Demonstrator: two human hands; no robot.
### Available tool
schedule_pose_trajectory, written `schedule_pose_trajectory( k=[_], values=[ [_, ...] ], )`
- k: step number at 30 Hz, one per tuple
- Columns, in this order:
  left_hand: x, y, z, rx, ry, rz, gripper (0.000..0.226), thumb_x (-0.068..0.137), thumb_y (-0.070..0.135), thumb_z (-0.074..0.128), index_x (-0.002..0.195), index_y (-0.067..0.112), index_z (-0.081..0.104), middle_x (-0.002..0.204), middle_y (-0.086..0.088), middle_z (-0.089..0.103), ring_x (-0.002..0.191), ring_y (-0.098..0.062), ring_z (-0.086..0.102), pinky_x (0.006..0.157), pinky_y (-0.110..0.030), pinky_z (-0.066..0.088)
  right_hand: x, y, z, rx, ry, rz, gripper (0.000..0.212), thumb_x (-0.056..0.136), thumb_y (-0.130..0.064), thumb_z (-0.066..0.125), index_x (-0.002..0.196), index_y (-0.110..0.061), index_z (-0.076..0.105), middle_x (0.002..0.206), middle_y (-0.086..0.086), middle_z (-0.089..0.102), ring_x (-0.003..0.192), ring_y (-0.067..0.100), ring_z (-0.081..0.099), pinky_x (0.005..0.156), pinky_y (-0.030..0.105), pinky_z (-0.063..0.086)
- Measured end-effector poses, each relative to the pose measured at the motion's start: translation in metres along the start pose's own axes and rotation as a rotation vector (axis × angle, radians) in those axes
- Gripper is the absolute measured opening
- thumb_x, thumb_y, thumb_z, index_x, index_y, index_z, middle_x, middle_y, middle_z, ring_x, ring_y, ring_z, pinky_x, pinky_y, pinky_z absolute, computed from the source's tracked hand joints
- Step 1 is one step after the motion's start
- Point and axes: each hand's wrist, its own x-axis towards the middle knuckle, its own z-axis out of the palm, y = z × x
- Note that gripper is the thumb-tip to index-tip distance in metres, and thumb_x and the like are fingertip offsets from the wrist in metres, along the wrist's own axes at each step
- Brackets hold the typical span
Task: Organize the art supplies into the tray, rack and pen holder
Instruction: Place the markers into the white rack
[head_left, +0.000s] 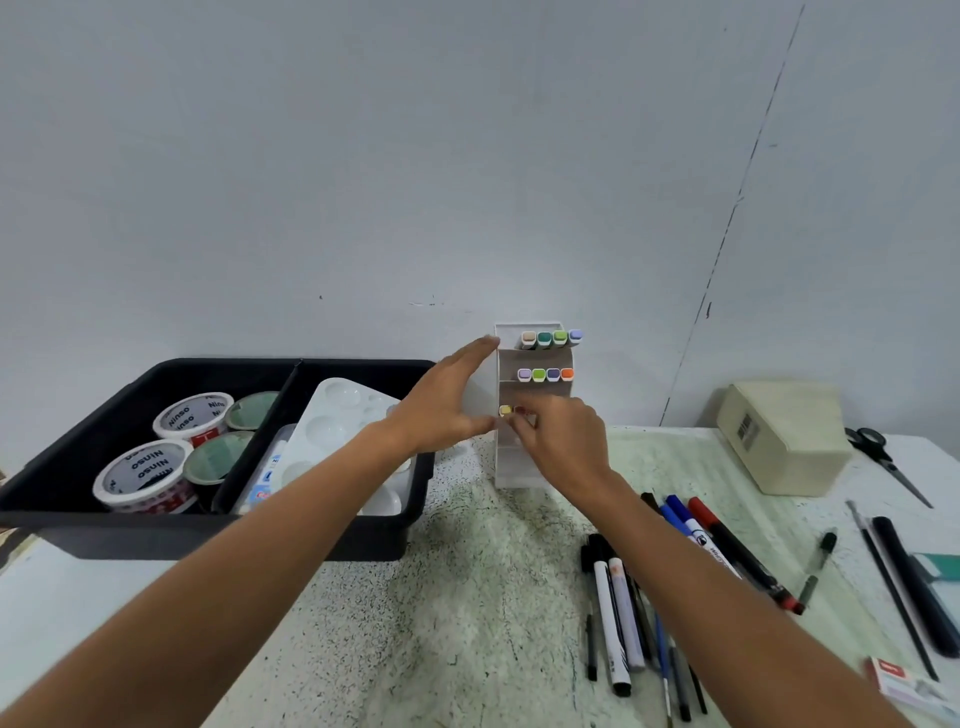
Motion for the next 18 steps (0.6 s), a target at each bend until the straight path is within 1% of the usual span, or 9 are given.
schedule_pose_trajectory(
  k=[3, 4, 6, 9, 11, 12, 14, 16, 18],
  values=[
    [-0.007, 0.005, 0.017, -0.276, 0.111, -0.188, 0.088, 0.079, 0.023, 0.077, 0.150, 0.020, 0.025, 0.147, -0.002, 0.039, 0.124, -0.018, 0.049, 0.096, -0.033, 0.048, -0.014, 0.013, 0.002, 0.210, 0.231, 0.033, 0.012, 0.085, -0.023, 0.070, 0.095, -0.017, 0.073, 0.063, -0.012, 0.056, 0.054, 0.004, 0.049, 0.053, 0.023, 0.033],
    [-0.009, 0.004, 0.022, -0.371, 0.129, -0.255, 0.085, 0.080, 0.022, 0.076, 0.149, 0.019, 0.026, 0.144, -0.003, 0.042, 0.120, -0.019, 0.052, 0.094, -0.033, 0.048, -0.018, 0.017, 0.004, 0.259, 0.294, 0.069, 0.011, 0.084, -0.020, 0.072, 0.093, -0.015, 0.071, 0.066, -0.014, 0.049, 0.054, 0.000, 0.044, 0.053, 0.019, 0.030],
    [-0.012, 0.005, 0.031, -0.562, 0.134, -0.359, 0.079, 0.082, 0.019, 0.075, 0.147, 0.014, 0.030, 0.141, -0.007, 0.046, 0.117, -0.022, 0.055, 0.095, -0.039, 0.051, -0.022, 0.025, 0.007, 0.400, 0.358, 0.188, 0.016, 0.083, -0.016, 0.072, 0.096, -0.014, 0.064, 0.080, -0.008, 0.050, 0.066, 0.000, 0.046, 0.058, 0.016, 0.033],
    [-0.011, 0.006, 0.041, -0.663, 0.126, -0.439, 0.064, 0.084, 0.018, 0.073, 0.140, 0.007, 0.043, 0.134, -0.008, 0.055, 0.114, -0.021, 0.059, 0.091, -0.041, 0.054, -0.018, 0.038, 0.007, 0.657, 0.232, 0.405, 0.039, 0.086, -0.019, 0.071, 0.122, -0.016, 0.056, 0.112, -0.005, 0.054, 0.095, 0.007, 0.053, 0.074, 0.017, 0.043],
    [-0.011, 0.008, 0.047, -0.693, 0.163, -0.477, 0.051, 0.084, 0.019, 0.073, 0.130, 0.008, 0.055, 0.126, -0.007, 0.062, 0.108, -0.019, 0.063, 0.088, -0.040, 0.056, -0.013, 0.046, 0.009, 0.795, 0.097, 0.508, 0.048, 0.088, -0.021, 0.068, 0.133, -0.012, 0.052, 0.122, -0.005, 0.055, 0.107, 0.013, 0.056, 0.086, 0.025, 0.047],
    [-0.011, 0.010, 0.049, -0.717, 0.191, -0.493, 0.043, 0.085, 0.019, 0.072, 0.125, 0.009, 0.060, 0.120, -0.006, 0.066, 0.105, -0.019, 0.065, 0.088, -0.042, 0.056, -0.011, 0.049, 0.010, 0.853, 0.054, 0.530, 0.047, 0.089, -0.021, 0.067, 0.133, -0.011, 0.054, 0.124, -0.003, 0.058, 0.109, 0.016, 0.058, 0.091, 0.032, 0.050],
    [-0.011, 0.012, 0.052, -0.761, 0.237, -0.513, 0.029, 0.087, 0.015, 0.070, 0.115, 0.012, 0.066, 0.112, -0.005, 0.069, 0.103, -0.020, 0.066, 0.089, -0.044, 0.055, -0.011, 0.052, 0.014, 0.911, 0.021, 0.514, 0.030, 0.090, -0.020, 0.065, 0.121, -0.015, 0.065, 0.116, 0.000, 0.068, 0.104, 0.018, 0.064, 0.094, 0.043, 0.052],
    [-0.010, 0.013, 0.055, -0.794, 0.257, -0.527, 0.023, 0.088, 0.011, 0.068, 0.110, 0.013, 0.067, 0.109, -0.005, 0.070, 0.104, -0.022, 0.066, 0.090, -0.045, 0.055, -0.012, 0.051, 0.016, 0.926, 0.031, 0.493, 0.016, 0.091, -0.017, 0.064, 0.104, -0.025, 0.070, 0.104, -0.002, 0.072, 0.097, 0.018, 0.067, 0.091, 0.045, 0.054],
    [-0.009, 0.013, 0.056, -0.810, 0.268, -0.546, 0.021, 0.088, 0.011, 0.068, 0.109, 0.013, 0.068, 0.108, -0.005, 0.070, 0.104, -0.023, 0.066, 0.090, -0.047, 0.054, -0.012, 0.050, 0.016, 0.946, 0.038, 0.511, 0.015, 0.090, -0.017, 0.065, 0.100, -0.028, 0.070, 0.101, -0.002, 0.073, 0.096, 0.018, 0.067, 0.090, 0.045, 0.054]
  ],
)
